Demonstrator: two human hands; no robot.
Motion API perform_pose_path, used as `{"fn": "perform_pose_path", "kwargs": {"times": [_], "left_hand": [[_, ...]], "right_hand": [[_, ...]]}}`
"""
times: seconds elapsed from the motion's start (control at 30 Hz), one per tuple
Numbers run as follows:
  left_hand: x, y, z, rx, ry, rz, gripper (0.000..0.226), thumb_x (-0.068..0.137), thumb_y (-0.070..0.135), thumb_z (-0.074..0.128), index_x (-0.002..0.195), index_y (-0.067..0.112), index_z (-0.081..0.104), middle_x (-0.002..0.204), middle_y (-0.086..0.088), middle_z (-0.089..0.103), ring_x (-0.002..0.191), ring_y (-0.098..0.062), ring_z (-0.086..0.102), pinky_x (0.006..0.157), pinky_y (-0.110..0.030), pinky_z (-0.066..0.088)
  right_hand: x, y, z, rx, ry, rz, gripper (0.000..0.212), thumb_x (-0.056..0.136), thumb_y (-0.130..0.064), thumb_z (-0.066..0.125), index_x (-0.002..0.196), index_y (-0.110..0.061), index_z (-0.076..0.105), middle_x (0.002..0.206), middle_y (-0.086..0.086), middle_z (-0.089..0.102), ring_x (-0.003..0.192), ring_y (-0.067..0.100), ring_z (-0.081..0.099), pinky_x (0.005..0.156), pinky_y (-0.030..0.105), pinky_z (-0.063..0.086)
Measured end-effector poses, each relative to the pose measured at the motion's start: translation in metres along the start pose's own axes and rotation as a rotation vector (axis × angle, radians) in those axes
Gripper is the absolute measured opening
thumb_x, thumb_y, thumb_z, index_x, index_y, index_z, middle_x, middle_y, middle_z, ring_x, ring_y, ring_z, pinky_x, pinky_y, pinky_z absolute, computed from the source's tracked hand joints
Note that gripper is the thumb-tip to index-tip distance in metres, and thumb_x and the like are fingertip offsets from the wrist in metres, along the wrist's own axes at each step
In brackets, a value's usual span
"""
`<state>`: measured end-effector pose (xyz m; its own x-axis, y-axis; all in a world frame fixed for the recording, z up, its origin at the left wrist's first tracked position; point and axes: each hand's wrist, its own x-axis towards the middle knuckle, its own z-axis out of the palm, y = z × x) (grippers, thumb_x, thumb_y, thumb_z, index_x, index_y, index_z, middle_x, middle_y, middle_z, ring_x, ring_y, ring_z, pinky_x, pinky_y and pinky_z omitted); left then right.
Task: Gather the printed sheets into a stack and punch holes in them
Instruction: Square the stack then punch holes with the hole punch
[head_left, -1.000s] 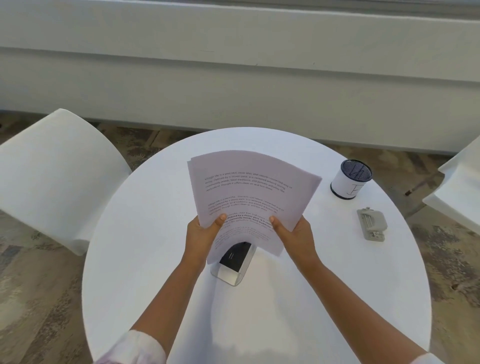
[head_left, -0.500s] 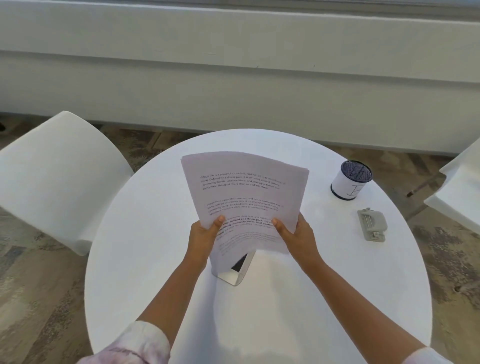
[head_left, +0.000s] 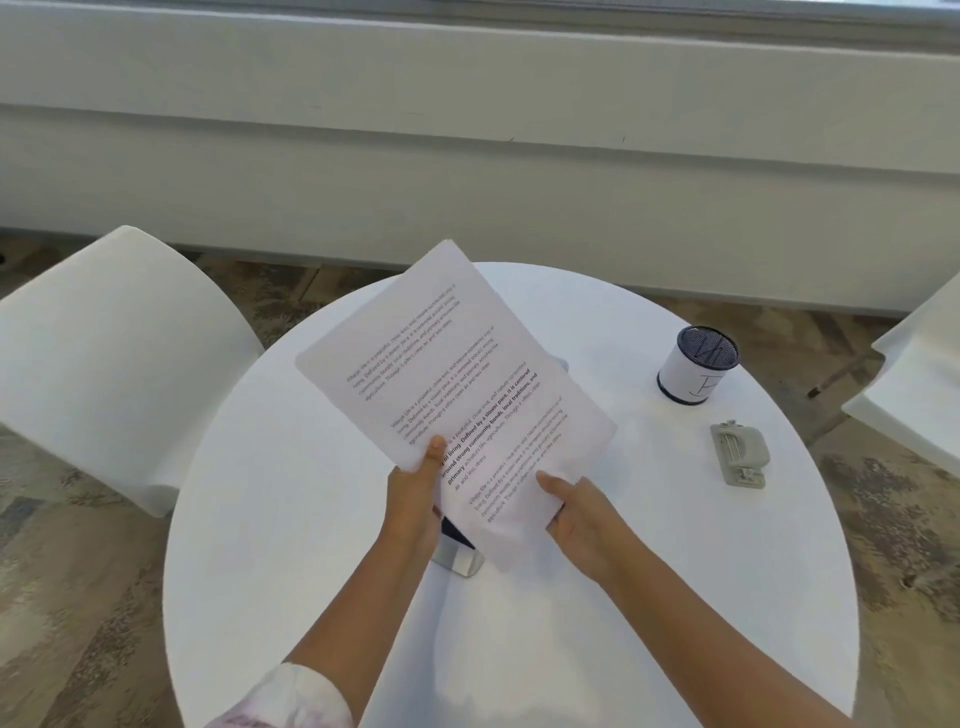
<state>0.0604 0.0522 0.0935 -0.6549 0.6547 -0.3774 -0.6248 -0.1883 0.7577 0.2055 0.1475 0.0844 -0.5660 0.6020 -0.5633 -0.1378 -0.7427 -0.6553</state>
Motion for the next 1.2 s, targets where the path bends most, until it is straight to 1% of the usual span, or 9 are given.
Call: {"fn": "perform_pose_path", "kwargs": {"times": [0.07,0.23,0.4,0.5,0.63,0.8,0.93,1.1,1.2], "left_hand": [[-0.001,-0.002,-0.001,-0.002,0.026,-0.038,0.022,0.087,0.014,0.06,0.108,0.019,0.064,0.111,-0.003,0.069,0.103,-0.018,0.065,0.091,-0.04,0.051],[0.004,0.016,-0.014,-0.048,-0.034,-0.062,0.029,0.086,0.028,0.056,0.108,0.013,0.064,0.097,-0.003,0.074,0.092,-0.016,0.07,0.073,-0.032,0.059],[0.02,0.041,-0.052,-0.094,-0.009,-0.1,0.054,0.086,0.056,0.042,0.116,0.015,0.061,0.107,-0.005,0.072,0.1,-0.02,0.067,0.078,-0.035,0.058],[0.025,0.051,-0.069,0.136,-0.06,-0.119,0.046,0.09,0.051,0.042,0.111,0.016,0.063,0.094,-0.005,0.074,0.086,-0.018,0.071,0.066,-0.028,0.058],[0.026,0.052,-0.07,0.467,-0.204,-0.118,0.046,0.079,0.033,0.066,0.12,0.012,0.06,0.119,-0.013,0.066,0.106,-0.028,0.064,0.088,-0.041,0.052],[0.022,0.044,-0.052,0.563,-0.158,0.01,0.037,0.067,0.031,0.067,0.102,0.021,0.064,0.098,-0.002,0.072,0.096,-0.03,0.064,0.076,-0.036,0.054],[0.018,0.041,-0.041,0.624,-0.137,0.091,0.036,0.064,0.032,0.066,0.099,0.028,0.06,0.095,-0.005,0.065,0.093,-0.026,0.059,0.075,-0.034,0.052],[0.019,0.038,-0.045,0.658,-0.114,0.11,0.037,0.069,0.029,0.07,0.104,0.026,0.059,0.098,-0.009,0.064,0.098,-0.029,0.059,0.085,-0.044,0.052],[0.016,0.037,-0.042,0.651,-0.121,0.131,0.03,0.071,0.033,0.064,0.1,0.032,0.057,0.096,-0.005,0.064,0.096,-0.028,0.059,0.08,-0.039,0.052]], "right_hand": [[0.003,-0.003,-0.001,-0.063,0.053,-0.112,0.036,0.089,0.004,0.05,0.124,-0.006,0.051,0.121,0.013,0.062,0.102,0.024,0.062,0.075,0.03,0.059],[0.003,-0.024,-0.018,-0.343,0.069,-0.238,0.029,0.089,0.002,0.051,0.113,-0.014,0.057,0.117,0.009,0.064,0.107,0.027,0.061,0.092,0.042,0.051],[-0.005,-0.05,-0.047,-0.436,-0.016,-0.216,0.03,0.088,0.003,0.051,0.11,-0.016,0.059,0.101,-0.004,0.072,0.087,0.011,0.071,0.068,0.025,0.059],[-0.009,-0.063,-0.058,-0.54,-0.011,-0.232,0.029,0.088,0.0,0.054,0.11,-0.019,0.059,0.106,-0.001,0.07,0.089,0.012,0.07,0.069,0.023,0.058],[-0.011,-0.068,-0.056,-0.637,0.009,-0.323,0.025,0.088,-0.005,0.056,0.104,-0.024,0.061,0.11,0.003,0.068,0.1,0.022,0.066,0.083,0.035,0.056],[-0.011,-0.059,-0.041,-0.647,0.032,-0.446,0.023,0.089,-0.009,0.056,0.099,-0.03,0.061,0.103,-0.01,0.068,0.097,0.012,0.066,0.087,0.032,0.053],[-0.01,-0.052,-0.035,-0.665,0.036,-0.49,0.026,0.089,-0.01,0.056,0.101,-0.034,0.059,0.104,-0.013,0.067,0.094,0.002,0.066,0.082,0.023,0.054],[-0.009,-0.045,-0.03,-0.733,0.073,-0.482,0.021,0.089,-0.009,0.057,0.097,-0.028,0.06,0.094,-0.005,0.067,0.09,0.015,0.064,0.069,0.017,0.055],[-0.009,-0.046,-0.024,-0.738,0.095,-0.499,0.017,0.091,-0.011,0.054,0.095,-0.027,0.059,0.09,-0.001,0.065,0.084,0.015,0.063,0.065,0.019,0.055]]}}
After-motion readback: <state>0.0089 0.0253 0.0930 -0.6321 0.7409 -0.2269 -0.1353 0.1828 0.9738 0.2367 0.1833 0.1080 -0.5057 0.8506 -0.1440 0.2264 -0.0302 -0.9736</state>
